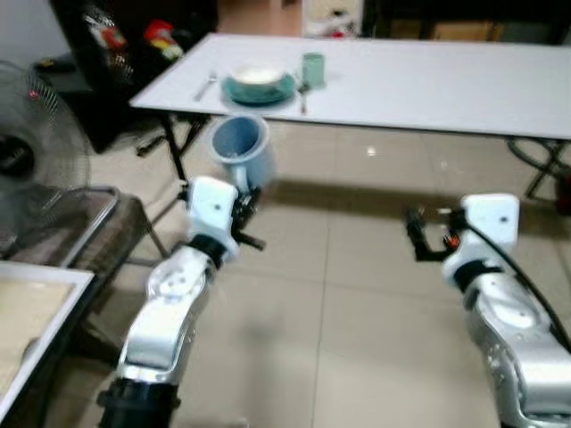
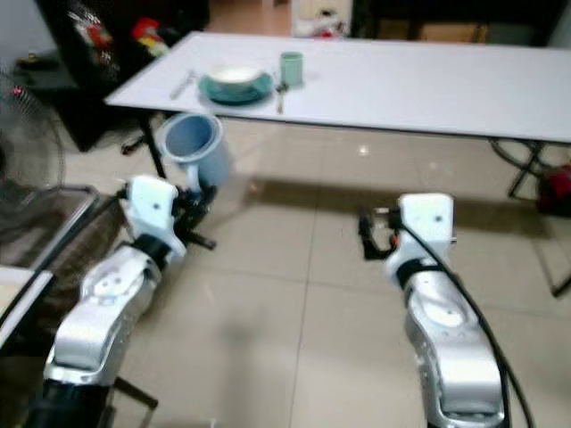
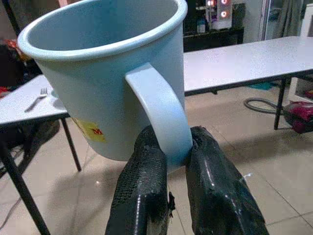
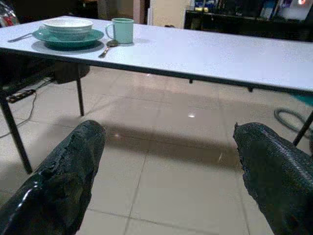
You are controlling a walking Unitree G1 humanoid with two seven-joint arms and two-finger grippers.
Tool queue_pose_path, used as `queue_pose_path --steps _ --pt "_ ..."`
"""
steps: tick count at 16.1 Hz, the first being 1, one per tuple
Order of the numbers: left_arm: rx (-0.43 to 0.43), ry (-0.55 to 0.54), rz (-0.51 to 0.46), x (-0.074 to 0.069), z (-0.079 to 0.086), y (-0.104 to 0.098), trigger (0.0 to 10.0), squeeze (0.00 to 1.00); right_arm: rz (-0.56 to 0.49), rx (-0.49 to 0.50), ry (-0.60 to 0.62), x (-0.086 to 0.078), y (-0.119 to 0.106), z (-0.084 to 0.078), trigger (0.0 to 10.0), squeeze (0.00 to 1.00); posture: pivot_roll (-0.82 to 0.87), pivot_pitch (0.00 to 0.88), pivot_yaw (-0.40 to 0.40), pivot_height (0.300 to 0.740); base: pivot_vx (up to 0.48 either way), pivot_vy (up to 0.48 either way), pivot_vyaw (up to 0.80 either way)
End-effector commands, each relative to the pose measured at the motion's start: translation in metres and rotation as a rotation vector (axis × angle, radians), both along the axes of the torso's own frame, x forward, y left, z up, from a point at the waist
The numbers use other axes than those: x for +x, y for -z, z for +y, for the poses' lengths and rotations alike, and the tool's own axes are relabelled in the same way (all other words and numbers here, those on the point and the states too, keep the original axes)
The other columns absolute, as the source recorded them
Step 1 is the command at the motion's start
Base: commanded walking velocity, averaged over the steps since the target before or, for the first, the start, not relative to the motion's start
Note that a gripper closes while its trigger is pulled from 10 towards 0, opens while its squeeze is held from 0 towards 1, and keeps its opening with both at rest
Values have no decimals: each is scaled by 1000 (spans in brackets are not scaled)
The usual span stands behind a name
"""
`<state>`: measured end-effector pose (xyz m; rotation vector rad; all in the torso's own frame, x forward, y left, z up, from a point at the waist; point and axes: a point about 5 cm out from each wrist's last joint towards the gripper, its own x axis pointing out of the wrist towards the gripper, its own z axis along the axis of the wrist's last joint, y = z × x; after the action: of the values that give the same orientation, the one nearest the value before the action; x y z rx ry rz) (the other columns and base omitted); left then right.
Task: Setting the table
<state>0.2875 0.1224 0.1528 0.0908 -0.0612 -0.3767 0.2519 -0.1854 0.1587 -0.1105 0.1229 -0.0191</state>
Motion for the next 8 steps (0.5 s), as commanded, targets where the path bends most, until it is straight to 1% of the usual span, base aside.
queue_pose_path --steps 1,2,3,4,5,6,8 --pt "11 -55 -10 1 14 -2 10000 0 1 -7 -33 3 -1 9 10000 0 32 0 26 740 315 0 0" --pt "11 -55 -10 1 14 -2 10000 0 1 -7 -33 3 -1 9 10000 0 32 0 26 740 315 0 0" --pt "9 -59 -7 -1 14 -1 10000 0 -13 -38 -57 2 -1 10 10000 0 37 0 27 740 307 0 0" --pt "8 -58 -7 -1 14 -1 10000 0 -11 -25 -61 2 0 10 10000 0 37 0 27 740 311 0 0" --pt "8 -57 -5 -1 14 0 10000 0 -5 6 -39 2 2 7 10000 0 36 0 24 740 311 0 0" --pt "10 -51 -8 -1 13 -2 10000 0 2 32 -8 4 0 4 10000 0 42 0 21 740 330 0 -425" --pt "10 -51 -9 0 13 -2 10000 0 6 29 -17 4 2 5 10000 0 44 0 23 740 328 0 -778"
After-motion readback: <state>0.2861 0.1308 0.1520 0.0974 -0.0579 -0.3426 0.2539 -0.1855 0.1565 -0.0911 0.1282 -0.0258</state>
